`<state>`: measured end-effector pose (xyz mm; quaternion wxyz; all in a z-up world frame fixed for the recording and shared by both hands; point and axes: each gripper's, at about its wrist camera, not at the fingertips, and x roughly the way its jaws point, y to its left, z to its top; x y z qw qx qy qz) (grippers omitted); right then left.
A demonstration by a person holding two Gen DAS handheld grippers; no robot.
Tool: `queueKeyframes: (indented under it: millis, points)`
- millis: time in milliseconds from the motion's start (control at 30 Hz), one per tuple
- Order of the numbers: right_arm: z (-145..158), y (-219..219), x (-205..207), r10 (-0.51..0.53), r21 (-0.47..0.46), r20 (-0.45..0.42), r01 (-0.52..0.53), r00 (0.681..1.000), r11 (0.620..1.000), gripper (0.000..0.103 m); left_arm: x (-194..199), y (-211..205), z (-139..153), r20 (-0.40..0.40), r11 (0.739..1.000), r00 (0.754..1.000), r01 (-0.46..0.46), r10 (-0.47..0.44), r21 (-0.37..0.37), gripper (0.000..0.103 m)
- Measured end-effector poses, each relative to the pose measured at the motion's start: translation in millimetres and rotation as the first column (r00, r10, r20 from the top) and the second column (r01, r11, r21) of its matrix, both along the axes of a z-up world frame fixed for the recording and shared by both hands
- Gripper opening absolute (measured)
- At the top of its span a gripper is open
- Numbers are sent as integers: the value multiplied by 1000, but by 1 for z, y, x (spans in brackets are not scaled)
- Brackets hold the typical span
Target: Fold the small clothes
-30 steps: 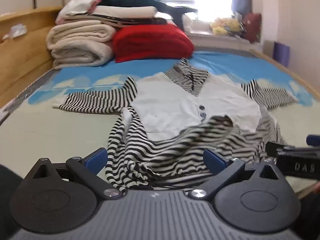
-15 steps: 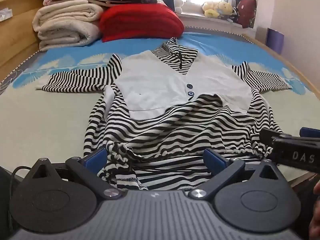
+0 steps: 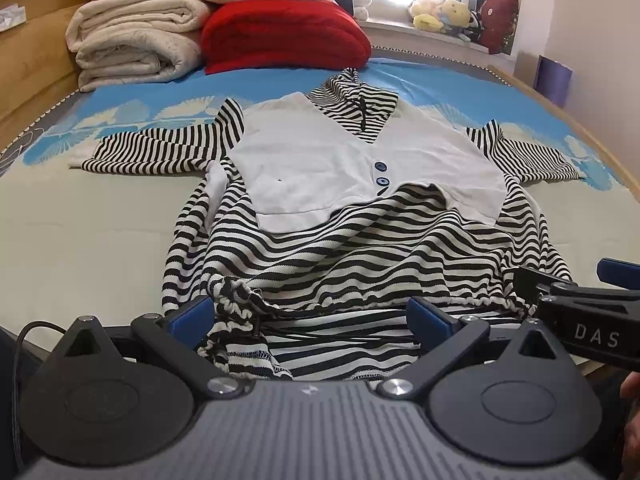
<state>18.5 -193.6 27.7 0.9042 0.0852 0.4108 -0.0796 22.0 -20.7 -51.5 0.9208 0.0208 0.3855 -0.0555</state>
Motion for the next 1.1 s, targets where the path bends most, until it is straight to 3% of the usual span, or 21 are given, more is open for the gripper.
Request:
queueKeyframes:
  millis: [1100]
  points:
    - [3,2,-1,0,-13,9,0,1000,1000,95,0,-1,2,0,1000,1000,-3,3,-5,102]
